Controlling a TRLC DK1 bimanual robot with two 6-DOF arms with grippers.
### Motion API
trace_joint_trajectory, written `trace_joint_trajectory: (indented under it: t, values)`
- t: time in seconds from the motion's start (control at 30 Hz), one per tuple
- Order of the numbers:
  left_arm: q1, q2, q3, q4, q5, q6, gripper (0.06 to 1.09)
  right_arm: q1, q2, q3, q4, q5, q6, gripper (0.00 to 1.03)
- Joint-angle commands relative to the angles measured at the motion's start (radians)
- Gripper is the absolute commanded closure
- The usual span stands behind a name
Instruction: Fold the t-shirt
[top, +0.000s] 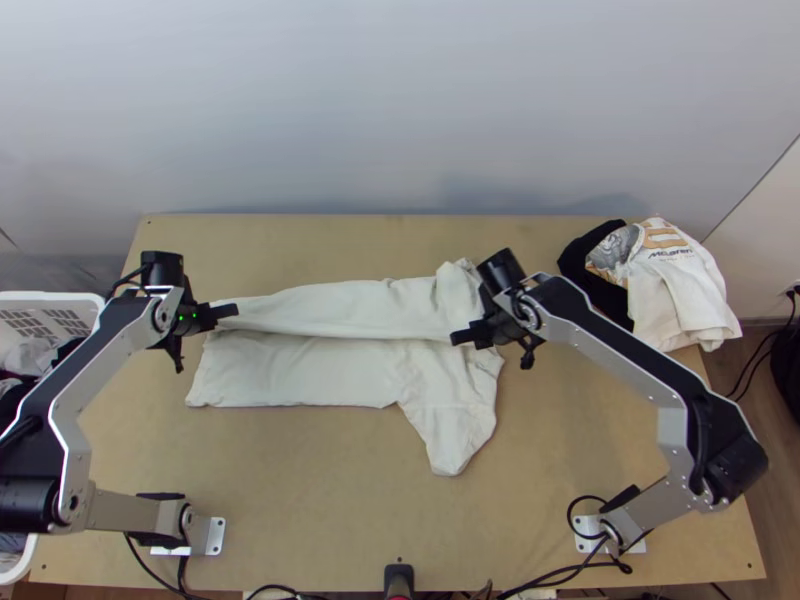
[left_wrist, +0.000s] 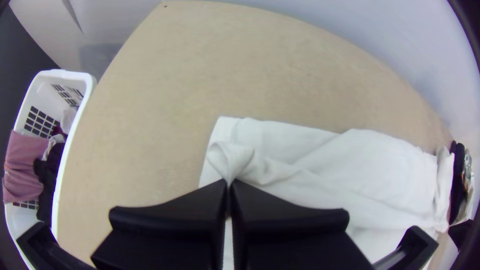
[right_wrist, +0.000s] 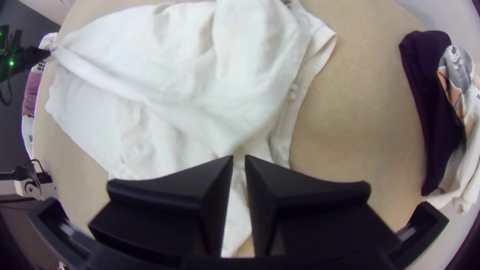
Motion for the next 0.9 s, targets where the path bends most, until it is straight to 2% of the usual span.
trace_joint_trajectory:
  t: [0.0, 0.03, 0.07, 0.1, 0.13, 0.17, 0.27, 0.53, 0.7, 0.87]
  values:
    - [0.022, -0.082, -0.067, -0.002, 0.106, -0.046, 1.01, -0.036, -0.039, -0.022, -0.007, 0.001, 0.024, 0.45]
    - [0.023, -0.096, -0.068, -0.008, 0.117, -0.062, 0.89, -0.043, -0.047, -0.021, -0.013, 0.001, 0.033, 0.34]
    - [0.025, -0.105, -0.065, -0.028, 0.123, -0.074, 0.73, -0.050, -0.052, -0.022, -0.018, 0.001, 0.040, 0.22]
    - [0.023, -0.106, -0.056, -0.056, 0.135, -0.074, 0.50, -0.058, -0.055, -0.019, -0.030, 0.001, 0.047, 0.10]
    - [0.023, -0.100, -0.038, -0.102, 0.144, -0.071, 0.24, -0.066, -0.056, -0.014, -0.047, 0.000, 0.053, 0.04]
    - [0.020, -0.083, -0.007, -0.180, 0.144, -0.069, 0.09, -0.070, -0.061, -0.007, -0.065, 0.000, 0.053, 0.04]
    - [0.023, -0.074, 0.061, -0.321, 0.144, -0.040, 0.10, -0.085, -0.101, -0.001, -0.085, 0.000, 0.053, 0.04]
    - [0.061, -0.235, -0.028, -0.450, 0.144, 0.139, 0.11, -0.087, -0.211, -0.031, -0.169, -0.008, 0.053, 0.04]
    - [0.098, -0.303, -0.151, -0.456, 0.136, 0.213, 0.11, -0.036, -0.272, -0.103, -0.188, -0.008, 0.053, 0.04]
    - [0.123, -0.314, -0.246, -0.396, 0.100, 0.221, 0.11, 0.002, -0.294, -0.139, -0.237, -0.037, 0.051, 0.04]
